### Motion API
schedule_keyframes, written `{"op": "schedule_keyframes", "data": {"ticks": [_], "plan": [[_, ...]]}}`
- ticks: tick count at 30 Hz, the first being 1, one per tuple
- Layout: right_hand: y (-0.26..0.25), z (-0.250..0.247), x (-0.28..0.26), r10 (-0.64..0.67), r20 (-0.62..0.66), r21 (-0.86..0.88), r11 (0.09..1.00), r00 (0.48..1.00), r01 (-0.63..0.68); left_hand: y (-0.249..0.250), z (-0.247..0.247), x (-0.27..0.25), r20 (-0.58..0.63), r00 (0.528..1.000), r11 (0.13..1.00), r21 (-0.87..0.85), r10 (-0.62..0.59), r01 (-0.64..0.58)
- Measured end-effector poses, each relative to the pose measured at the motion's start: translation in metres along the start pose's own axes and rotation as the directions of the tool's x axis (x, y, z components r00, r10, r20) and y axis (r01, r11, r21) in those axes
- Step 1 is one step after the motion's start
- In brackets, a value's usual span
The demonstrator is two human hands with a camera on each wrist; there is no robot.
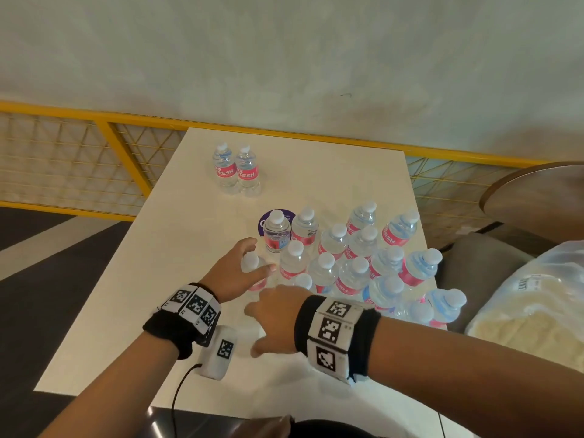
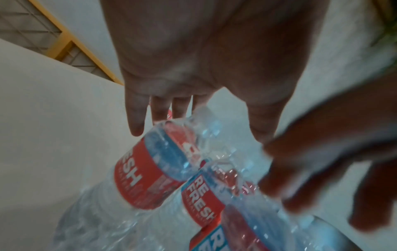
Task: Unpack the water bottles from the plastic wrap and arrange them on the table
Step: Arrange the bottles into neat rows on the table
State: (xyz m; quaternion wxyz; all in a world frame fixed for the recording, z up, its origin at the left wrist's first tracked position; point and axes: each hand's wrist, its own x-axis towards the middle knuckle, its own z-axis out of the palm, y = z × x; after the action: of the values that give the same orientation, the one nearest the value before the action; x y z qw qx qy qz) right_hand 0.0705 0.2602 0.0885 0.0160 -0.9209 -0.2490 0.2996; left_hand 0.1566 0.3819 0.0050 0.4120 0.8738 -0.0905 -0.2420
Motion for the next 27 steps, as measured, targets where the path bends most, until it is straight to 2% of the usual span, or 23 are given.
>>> {"op": "schedule_keyframes", "data": {"ticks": [3,6,8,10,13,14,16,20,23,27], "plan": [[0.012,-0.036,-0.015,-0.036,-0.135,0.126,0.991,0.990,0.053,0.018,-0.011,-0.004,-0.021,0.999,0.988,-0.149,0.044,-0.046],[0.040,-0.082,-0.026,0.043,-0.269,0.231,0.973,0.962,0.021,0.039,-0.027,-0.002,-0.113,0.988,0.993,-0.025,0.108,-0.112],[0.060,-0.107,-0.033,0.148,-0.386,0.303,0.953,0.911,-0.026,0.051,-0.037,0.003,-0.188,0.973,0.991,0.025,0.135,-0.133],[0.078,-0.126,-0.035,0.239,-0.495,0.371,0.928,0.835,-0.046,0.063,-0.046,0.010,-0.245,0.954,0.981,0.131,0.172,-0.143],[0.099,-0.138,-0.029,0.385,-0.557,0.503,0.861,0.735,-0.070,0.078,-0.054,0.021,-0.217,0.955,0.940,0.315,0.205,-0.130],[0.103,-0.138,-0.025,0.427,-0.547,0.539,0.838,0.720,-0.088,0.081,-0.054,0.024,-0.185,0.963,0.932,0.341,0.196,-0.124],[0.109,-0.132,-0.015,0.476,-0.499,0.578,0.806,0.724,-0.131,0.083,-0.051,0.031,-0.099,0.979,0.918,0.375,0.178,-0.129],[0.107,-0.104,0.014,0.498,-0.362,0.537,0.803,0.788,-0.260,0.080,-0.044,0.048,0.101,0.982,0.887,0.422,0.162,-0.190],[0.104,-0.088,0.038,0.519,-0.211,0.415,0.815,0.828,-0.405,0.080,-0.042,0.059,0.216,0.964,0.837,0.489,0.158,-0.246],[0.113,-0.078,0.058,0.583,-0.100,0.338,0.782,0.807,-0.523,0.073,-0.043,0.072,0.282,0.943,0.770,0.557,0.178,-0.312]]}}
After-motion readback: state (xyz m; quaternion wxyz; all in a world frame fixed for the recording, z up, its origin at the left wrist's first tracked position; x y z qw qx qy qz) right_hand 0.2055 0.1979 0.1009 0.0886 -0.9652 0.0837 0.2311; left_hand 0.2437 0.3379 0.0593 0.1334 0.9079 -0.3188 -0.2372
